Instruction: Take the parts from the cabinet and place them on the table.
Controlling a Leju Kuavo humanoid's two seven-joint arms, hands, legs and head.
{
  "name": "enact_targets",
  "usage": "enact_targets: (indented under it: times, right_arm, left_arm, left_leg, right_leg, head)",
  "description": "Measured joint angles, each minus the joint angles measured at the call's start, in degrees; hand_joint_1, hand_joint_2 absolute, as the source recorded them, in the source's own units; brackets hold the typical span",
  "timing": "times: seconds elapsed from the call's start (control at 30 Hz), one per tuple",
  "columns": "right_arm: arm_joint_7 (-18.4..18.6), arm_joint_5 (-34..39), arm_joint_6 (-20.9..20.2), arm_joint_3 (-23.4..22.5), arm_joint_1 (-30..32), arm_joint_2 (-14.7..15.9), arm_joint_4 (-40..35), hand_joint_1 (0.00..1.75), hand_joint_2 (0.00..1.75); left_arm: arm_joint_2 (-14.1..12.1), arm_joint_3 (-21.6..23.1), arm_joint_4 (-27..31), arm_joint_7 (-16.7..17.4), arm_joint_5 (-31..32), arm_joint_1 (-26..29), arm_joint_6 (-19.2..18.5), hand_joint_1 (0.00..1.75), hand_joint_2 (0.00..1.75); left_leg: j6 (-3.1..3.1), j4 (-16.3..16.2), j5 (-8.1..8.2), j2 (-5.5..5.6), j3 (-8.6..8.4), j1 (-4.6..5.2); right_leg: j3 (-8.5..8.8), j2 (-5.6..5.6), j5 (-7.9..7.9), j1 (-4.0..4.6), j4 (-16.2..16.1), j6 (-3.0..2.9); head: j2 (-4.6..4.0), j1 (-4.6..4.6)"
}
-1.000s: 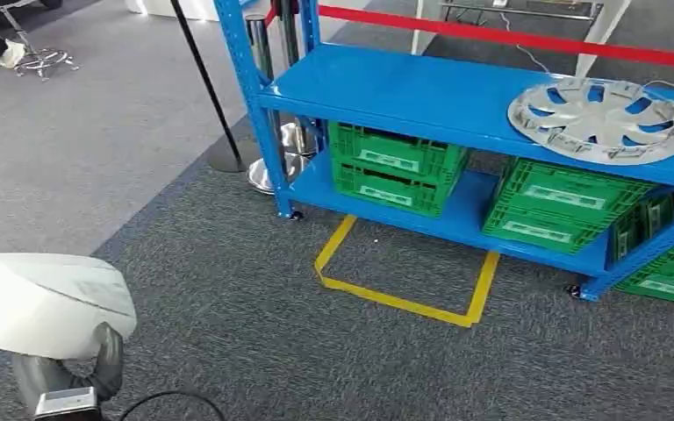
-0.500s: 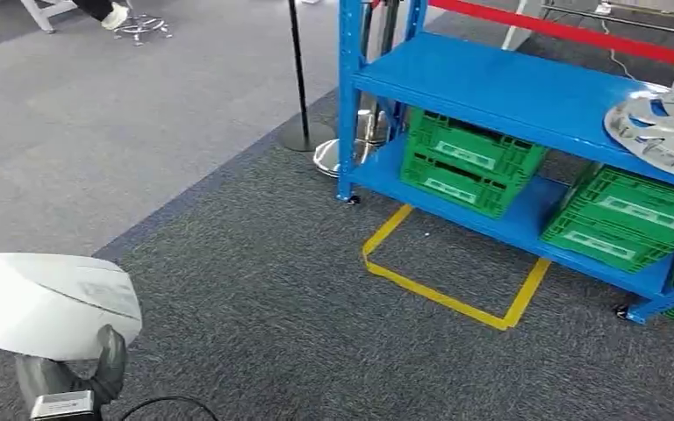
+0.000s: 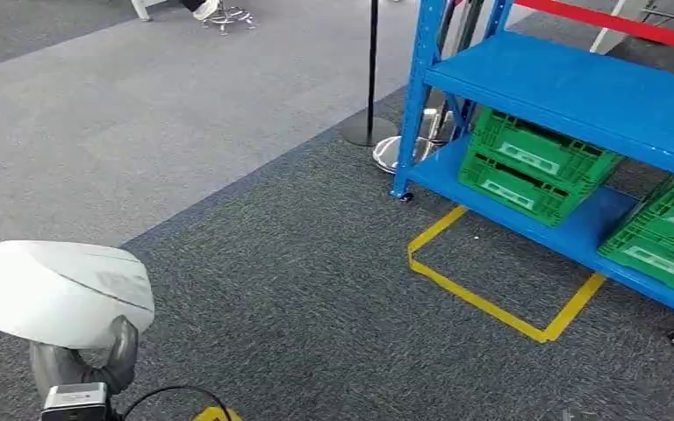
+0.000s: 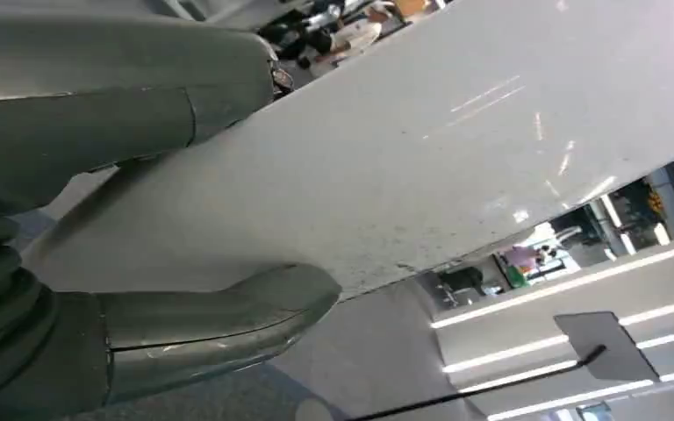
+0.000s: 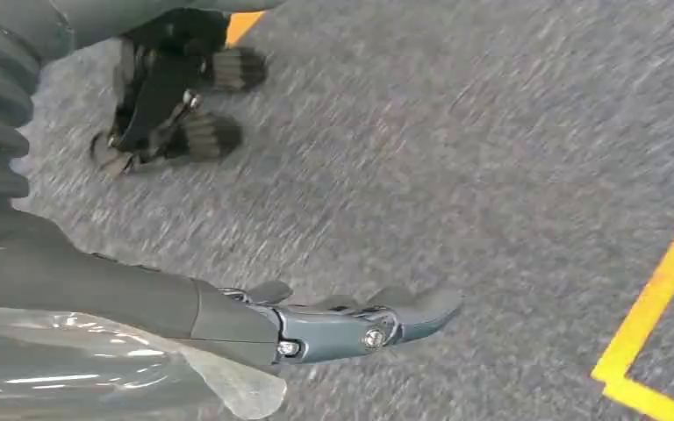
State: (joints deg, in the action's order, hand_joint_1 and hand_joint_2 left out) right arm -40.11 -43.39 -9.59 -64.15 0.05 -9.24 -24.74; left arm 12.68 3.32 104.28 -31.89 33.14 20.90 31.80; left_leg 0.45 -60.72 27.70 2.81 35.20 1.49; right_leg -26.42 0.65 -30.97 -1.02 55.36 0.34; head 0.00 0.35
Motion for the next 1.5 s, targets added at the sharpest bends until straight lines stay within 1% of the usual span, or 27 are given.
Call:
enact_targets:
  times: [0.07, 0.13, 0.2, 0.27, 0.3, 0.33, 0.43, 0.47, 0.5, 0.53, 0.63, 0.67, 0.7, 0.77, 0.8, 0.83, 0.97, 1.03, 1.07, 1.13, 1.17, 1.2, 1.27, 1.3, 1.33, 1.47, 1.5]
  right_arm:
    - [0.0, -0.02, 0.59, -0.02, 0.16, 0.65, 0.96, 0.0, 1.75]
    - [0.04, -0.09, 1.29, -0.04, 0.07, 1.27, 2.12, 0.0, 1.75]
    - [0.22, -0.26, 1.96, -0.02, -0.25, 1.7, 3.38, 0.0, 1.75]
    - [0.52, -0.42, 2.64, -0.02, -0.59, 1.9, 4.5, 0.0, 1.75]
    - [0.66, -0.42, 2.95, -0.02, -0.67, 1.94, 5.12, 0.0, 1.75]
    - [0.74, -0.44, 3.08, -0.02, -0.69, 2.01, 5.62, 0.0, 1.75]
    - [1.07, -0.81, 3.65, -0.02, -1.11, 2.34, 6.64, 0.0, 1.75]
    - [1.12, -0.94, 3.76, -0.02, -1.27, 2.4, 6.8, 0.0, 1.75]
    - [1.2, -1.05, 4.02, -0.02, -1.41, 2.62, 7.06, 0.0, 1.75]
    - [1.35, -1.16, 4.08, 0.04, -1.41, 2.69, 7.34, 0.0, 1.75]
    - [1.99, -1.22, 4.46, 0.02, -0.86, 3.5, 8.15, 0.0, 1.75]
    - [2.03, -1.22, 4.57, 0.0, -0.78, 3.67, 8.26, 0.0, 1.75]
    - [2.06, -1.22, 4.57, -0.02, -0.81, 3.85, 8.39, 0.0, 1.75]
    - [2.19, -1.22, 4.68, -0.02, -0.86, 4.33, 8.61, 0.0, 1.75]
    - [2.34, -1.25, 4.7, -0.02, -0.87, 4.39, 8.74, 0.0, 1.75]
    - [2.49, -1.25, 4.72, -0.04, -0.87, 4.41, 9.07, 0.0, 1.75]
    - [2.93, -1.33, 4.89, -0.11, -0.79, 4.52, 9.44, 0.0, 1.75]
    - [3.15, -1.4, 5.16, -0.13, -0.94, 4.68, 9.57, 0.0, 1.75]
    - [3.17, -1.42, 5.24, -0.13, -0.8, 4.7, 9.61, 0.0, 1.75]
    - [3.41, -1.42, 5.42, -0.17, -0.64, 4.9, 9.68, 0.0, 1.75]
    - [3.59, -1.44, 5.48, -0.26, -0.68, 5.03, 9.7, 0.0, 1.75]
    - [3.67, -1.46, 5.53, -0.37, -0.76, 5.05, 9.7, 0.0, 1.75]
    - [3.76, -1.55, 5.53, -0.57, -1.01, 5.09, 9.77, 0.0, 1.75]
    - [3.76, -1.59, 5.53, -0.61, -1.03, 5.07, 9.83, 0.0, 1.75]
    - [3.76, -1.6, 5.53, -0.61, -1.01, 5.07, 9.9, 0.0, 1.75]
    - [3.85, -1.73, 5.53, -0.7, -1.33, 5.07, 10.07, 0.0, 1.75]
    - [3.85, -1.77, 5.53, -0.72, -1.46, 5.07, 10.07, 0.0, 1.75]
  left_arm:
    - [-0.13, 0.15, 0.0, 0.07, 0.02, -0.12, 0.0, 1.75, 1.75]
    - [-0.22, 0.15, -0.02, 0.15, 0.02, -0.11, 0.09, 1.75, 1.75]
    - [-0.31, 0.17, -0.02, 0.22, 0.09, -0.11, 0.2, 1.75, 1.75]
    - [-0.31, 0.24, -0.02, 0.24, 0.2, -0.16, 0.26, 1.75, 1.75]
    - [-0.31, 0.28, -0.02, 0.33, 0.31, -0.26, 0.35, 1.75, 1.75]
    - [-0.33, 0.42, -0.02, 0.44, 0.5, -0.35, 0.37, 1.75, 1.75]
    - [-0.5, 0.74, -0.02, 0.55, 0.61, -0.36, 0.59, 1.75, 1.75]
    - [-0.5, 0.92, -0.02, 0.57, 0.61, -0.3, 0.61, 1.75, 1.75]
    - [-0.5, 1.11, -0.02, 0.57, 0.63, -0.42, 0.87, 1.75, 1.75]
    - [-0.52, 1.22, -0.02, 0.59, 0.66, -0.77, 0.96, 1.75, 1.75]
    - [-0.59, 1.73, -0.22, 0.74, 0.7, -1.12, 1.16, 1.75, 1.75]
    - [-0.59, 1.73, -0.37, 0.74, 0.7, -1.11, 1.2, 1.75, 1.75]
    - [-0.59, 1.75, -0.46, 0.74, 0.7, -1.13, 1.27, 1.75, 1.75]
    - [-0.61, 1.99, -0.59, 0.77, 0.7, -1.28, 1.62, 1.75, 1.75]
    - [-0.61, 2.16, -0.61, 0.76, 0.7, -1.34, 1.75, 1.75, 1.75]
    - [-0.61, 2.34, -0.66, 0.79, 0.7, -1.54, 1.86, 1.75, 1.75]
    - [-0.7, 2.67, -0.74, 0.83, 0.79, -1.49, 2.12, 1.75, 1.75]
    - [-0.79, 2.75, -0.74, 0.85, 0.76, -1.69, 2.49, 1.75, 1.75]
    - [-0.83, 2.86, -0.74, 0.92, 0.74, -1.88, 2.56, 1.75, 1.75]
    - [-0.92, 3.02, -0.85, 1.03, 0.68, -1.86, 2.64, 1.75, 1.75]
    - [-1.0, 3.02, -0.98, 1.11, 0.57, -1.86, 2.71, 1.75, 1.75]
    - [-1.09, 3.04, -1.05, 1.14, 0.57, -1.84, 2.8, 1.75, 1.75]
    - [-1.16, 3.13, -1.07, 1.14, 0.57, -1.86, 2.91, 1.75, 1.75]
    - [-1.2, 3.23, -1.05, 1.14, 0.57, -1.87, 2.93, 1.75, 1.75]
    - [-1.25, 3.3, -1.07, 1.14, 0.57, -1.98, 2.95, 1.75, 1.75]
    - [-1.44, 3.58, -1.07, 1.18, 0.52, -1.84, 3.02, 1.75, 1.75]
    - [-1.44, 3.67, -1.07, 1.18, 0.52, -1.74, 3.02, 1.75, 1.75]
  left_leg:
    - [-0.86, -9.89, 4.98, -1.98, 4.0, -0.7]
    - [-1.2, -15.25, 6.11, -2.33, 5.95, -1.25]
    - [-1.09, -10.47, 2.22, -2.57, 3.24, -1.45]
    - [-0.08, 0.18, -2.41, -4.53, -2.11, -1.04]
    - [0.61, 2.52, -1.31, -6.85, -3.76, -0.42]
    - [1.02, 3.09, -1.52, -7.05, -3.66, -0.02]
    - [2.06, 3.96, -1.23, -5.25, -3.3, 0.21]
    - [2.57, 4.98, -1.77, -4.72, -3.78, -0.43]
    - [2.74, 5.26, -1.94, -4.29, -3.84, -0.44]
    - [2.89, 5.26, -2.03, -3.69, -3.68, -0.46]
    - [3.0, 5.17, -2.02, -1.56, -3.5, -0.39]
    - [3.0, 5.08, -2.02, -0.91, -3.53, -0.39]
    - [2.98, 4.93, -2.01, -0.1, -3.6, -0.44]
    - [2.61, 4.19, -1.75, 1.43, -3.57, -0.63]
    - [2.19, 3.65, -1.47, 2.0, -3.3, -0.65]
    - [1.83, 2.69, -1.21, 2.65, -2.62, -0.3]
    - [0.9, 2.24, -1.87, 5.46, -1.24, -0.71]
    - [0.24, -0.93, 0.57, 0.58, 0.1, -0.51]
    - [-0.21, -5.62, 3.03, -1.16, 2.25, -0.82]
    - [-0.6, -14.38, 6.52, -2.23, 6.29, -1.27]
    - [-0.67, -16.13, 6.57, -2.32, 7.14, -1.42]
    - [-0.62, -15.05, 5.3, -2.37, 6.46, -1.51]
    - [-0.1, -6.65, 0.49, -3.13, 2.13, -1.42]
    - [0.38, -1.33, -1.72, -4.96, -0.72, -1.08]
    - [0.56, 0.68, -0.62, -7.36, -1.94, -0.33]
    - [1.7, 2.26, -0.72, -5.21, -1.71, 0.24]
    - [2.23, 3.19, -1.23, -4.68, -2.46, -0.42]
  right_leg:
    - [-0.27, -1.74, 0.14, 0.14, 0.06, -0.21]
    - [-0.35, -3.33, 0.13, 0.17, 0.09, -0.2]
    - [-0.23, -4.59, 0.06, 0.22, 0.1, -0.12]
    - [0.15, -5.66, -0.23, 0.31, 0.07, 0.18]
    - [-0.1, -6.14, -0.4, 0.49, 0.05, 0.47]
    - [-0.2, -6.63, -0.37, 0.48, 0.04, 0.81]
    - [0.4, -8.68, -0.44, 0.54, -0.15, 1.75]
    - [0.13, -7.46, -1.13, 0.36, -0.09, 2.14]
    - [-0.59, -3.82, -2.33, 0.1, 1.4, 2.05]
    - [-2.16, -2.02, -4.08, 0.1, 4.8, 2.04]
    - [-9.51, -0.66, -9.15, 0.23, 18.86, 2.36]
    - [-10.44, -0.66, -8.63, 0.24, 19.92, 2.44]
    - [-9.91, -0.65, -6.2, 0.17, 17.78, 2.51]
    - [-5.8, 0.29, 0.07, -0.26, 7.67, 2.78]
    - [-4.16, 3.16, 1.5, -0.76, 3.55, 3.05]
    - [-3.57, 5.68, 0.43, -0.94, 2.47, 3.15]
    - [-3.38, 2.79, 0.57, -0.89, 2.72, 1.39]
    - [-3.25, 1.22, 0.65, -0.85, 2.6, 0.58]
    - [-3.25, 0.21, 0.55, -0.66, 2.6, 0.37]
    - [-3.25, -1.66, 0.41, -0.42, 2.61, 0.17]
    - [-3.24, -2.57, 0.34, -0.35, 2.61, 0.11]
    - [-3.15, -3.3, 0.28, -0.26, 2.61, 0.09]
    - [-2.77, -4.57, 0.02, -0.2, 2.6, 0.21]
    - [-2.43, -5.14, -0.18, -0.21, 2.57, 0.44]
    - [-2.42, -5.68, -0.42, -0.04, 2.52, 0.84]
    - [-1.78, -8.45, -0.55, 0.04, 2.08, 2.01]
    - [-2.11, -7.27, -1.33, -0.31, 2.43, 2.28]
  head:
    - [0.0, -0.08]
    - [0.0, -0.08]
    - [0.0, -0.11]
    - [0.0, -0.11]
    - [0.0, -0.06]
    - [0.0, -0.06]
    - [0.0, -0.13]
    - [0.0, -0.06]
    - [0.0, -0.13]
    - [0.0, -0.02]
    - [0.0, 0.11]
    - [0.0, 0.09]
    - [0.0, 0.11]
    - [0.0, 0.11]
    - [0.0, 0.16]
    - [0.0, 0.16]
    - [0.0, 0.07]
    - [0.0, -0.81]
    - [0.0, -0.89]
    - [0.0, -0.94]
    - [0.0, -0.92]
    - [0.0, -0.96]
    - [0.0, -0.96]
    - [0.0, -0.94]
    - [0.0, -0.92]
    - [0.0, -0.96]
    - [0.0, -0.94]
